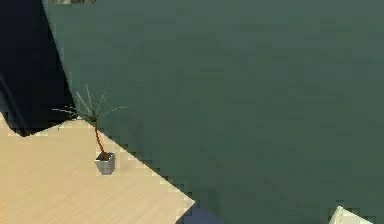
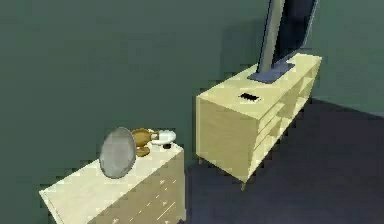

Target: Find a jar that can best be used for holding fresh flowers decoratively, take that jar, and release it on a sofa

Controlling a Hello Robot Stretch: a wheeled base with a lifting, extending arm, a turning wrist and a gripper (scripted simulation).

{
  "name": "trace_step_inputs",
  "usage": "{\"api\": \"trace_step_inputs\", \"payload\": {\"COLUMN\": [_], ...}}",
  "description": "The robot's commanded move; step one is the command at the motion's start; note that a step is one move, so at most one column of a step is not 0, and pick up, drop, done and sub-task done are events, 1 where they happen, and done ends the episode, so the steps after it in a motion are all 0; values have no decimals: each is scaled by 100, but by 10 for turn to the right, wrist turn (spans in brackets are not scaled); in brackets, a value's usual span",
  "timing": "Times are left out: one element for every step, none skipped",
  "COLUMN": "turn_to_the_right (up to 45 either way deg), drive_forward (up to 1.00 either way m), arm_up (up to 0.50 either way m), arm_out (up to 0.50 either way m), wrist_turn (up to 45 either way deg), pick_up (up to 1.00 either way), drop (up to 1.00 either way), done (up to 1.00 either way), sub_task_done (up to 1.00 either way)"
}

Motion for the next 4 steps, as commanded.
{"api": "trace_step_inputs", "payload": {"turn_to_the_right": [450, 450, 180, 0], "drive_forward": [0, 0, 0, 90], "arm_up": [0, 0, 0, 0], "arm_out": [0, 0, 0, 0], "wrist_turn": [0, 0, 0, 0], "pick_up": [0, 0, 0, 0], "drop": [0, 0, 0, 0], "done": [0, 0, 0, 0], "sub_task_done": [0, 0, 0, 0]}}
